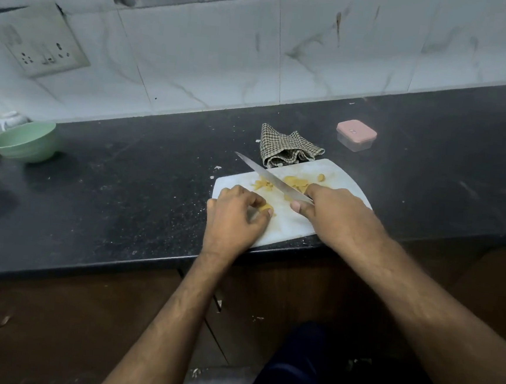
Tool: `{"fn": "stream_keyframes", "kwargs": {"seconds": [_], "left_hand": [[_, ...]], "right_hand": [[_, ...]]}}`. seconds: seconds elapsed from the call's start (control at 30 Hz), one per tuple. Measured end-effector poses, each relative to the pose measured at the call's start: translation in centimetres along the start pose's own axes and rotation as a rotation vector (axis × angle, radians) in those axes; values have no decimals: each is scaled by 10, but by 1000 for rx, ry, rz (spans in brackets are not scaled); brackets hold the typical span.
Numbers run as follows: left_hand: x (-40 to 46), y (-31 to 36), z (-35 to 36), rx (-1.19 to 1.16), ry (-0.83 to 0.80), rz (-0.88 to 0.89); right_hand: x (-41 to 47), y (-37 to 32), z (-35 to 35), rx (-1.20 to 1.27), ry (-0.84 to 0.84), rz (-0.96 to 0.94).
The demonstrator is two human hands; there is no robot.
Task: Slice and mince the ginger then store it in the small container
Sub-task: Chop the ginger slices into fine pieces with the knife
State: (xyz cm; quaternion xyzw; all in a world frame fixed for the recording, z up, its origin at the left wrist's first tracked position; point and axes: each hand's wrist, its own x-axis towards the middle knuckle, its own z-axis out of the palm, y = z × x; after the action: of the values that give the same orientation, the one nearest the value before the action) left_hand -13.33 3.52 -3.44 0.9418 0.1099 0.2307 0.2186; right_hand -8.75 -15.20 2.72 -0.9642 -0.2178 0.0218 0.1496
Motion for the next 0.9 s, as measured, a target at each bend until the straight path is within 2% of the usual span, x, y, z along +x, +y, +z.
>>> {"fn": "stream_keyframes", "kwargs": {"seconds": [0.17,0.4,0.9], "left_hand": [[2,-1,0,0,-8,-4],[1,-1,3,-26,-28,9],[2,-1,0,-35,-42,-9]], "right_hand": [[-12,-3,-8,-32,-144,0],[-26,-10,-11,-199,-148,0],[-27,-23,-10,-303,-236,33]]}}
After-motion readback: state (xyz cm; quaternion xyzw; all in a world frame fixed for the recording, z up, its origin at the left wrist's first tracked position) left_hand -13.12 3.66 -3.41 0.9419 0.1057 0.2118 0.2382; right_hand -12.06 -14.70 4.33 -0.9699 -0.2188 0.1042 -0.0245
